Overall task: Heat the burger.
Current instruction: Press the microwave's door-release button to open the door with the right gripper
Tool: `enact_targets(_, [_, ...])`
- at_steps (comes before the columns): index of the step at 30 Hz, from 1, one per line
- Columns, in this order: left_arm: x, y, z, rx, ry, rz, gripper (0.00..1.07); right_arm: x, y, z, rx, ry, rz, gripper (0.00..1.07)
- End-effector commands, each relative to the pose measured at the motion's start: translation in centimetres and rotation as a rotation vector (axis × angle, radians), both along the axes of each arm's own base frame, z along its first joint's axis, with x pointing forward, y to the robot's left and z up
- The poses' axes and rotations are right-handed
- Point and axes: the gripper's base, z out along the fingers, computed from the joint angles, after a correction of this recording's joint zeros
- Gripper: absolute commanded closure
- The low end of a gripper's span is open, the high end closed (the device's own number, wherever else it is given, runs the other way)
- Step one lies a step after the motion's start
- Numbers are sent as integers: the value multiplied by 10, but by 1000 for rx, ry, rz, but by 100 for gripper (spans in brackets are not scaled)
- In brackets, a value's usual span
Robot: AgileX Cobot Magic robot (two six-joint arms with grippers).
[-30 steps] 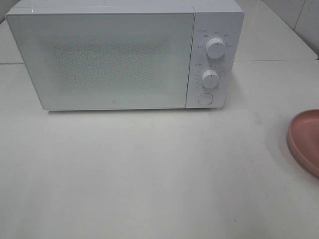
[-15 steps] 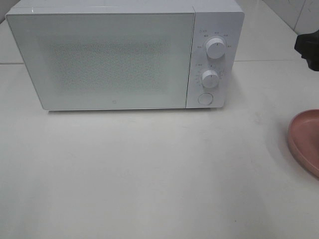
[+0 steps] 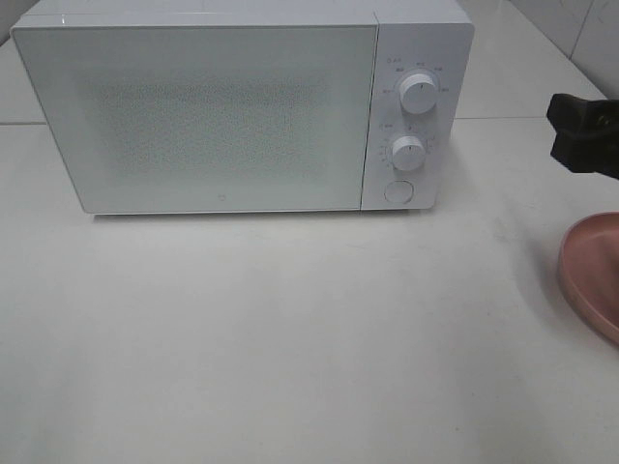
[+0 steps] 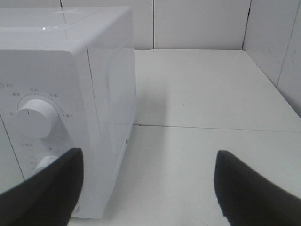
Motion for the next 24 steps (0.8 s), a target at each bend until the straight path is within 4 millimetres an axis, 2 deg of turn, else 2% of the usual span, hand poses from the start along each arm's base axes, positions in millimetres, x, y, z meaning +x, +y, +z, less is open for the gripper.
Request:
enact_targets(1, [-2,-1,-1,-6,-15,-10,9,0,-3,-12,-44,-56,-27,32])
enact_targets(8, [-2,-1,-1,-6,-15,-10,9,-7,-3,-27,-40,-61,-97,32])
enact_targets(11, [-2,-1,-1,-6,-15,-10,9,-9,5,-35,-58,-47,-103,32])
enact_targets(13, [-2,-1,-1,-6,-15,-10,9,-9,18,-41,-71,-38,-79,32])
enact_targets(24, [-2,-1,-1,-6,-15,-10,9,-18,54,-57,-90,-45,-76,32])
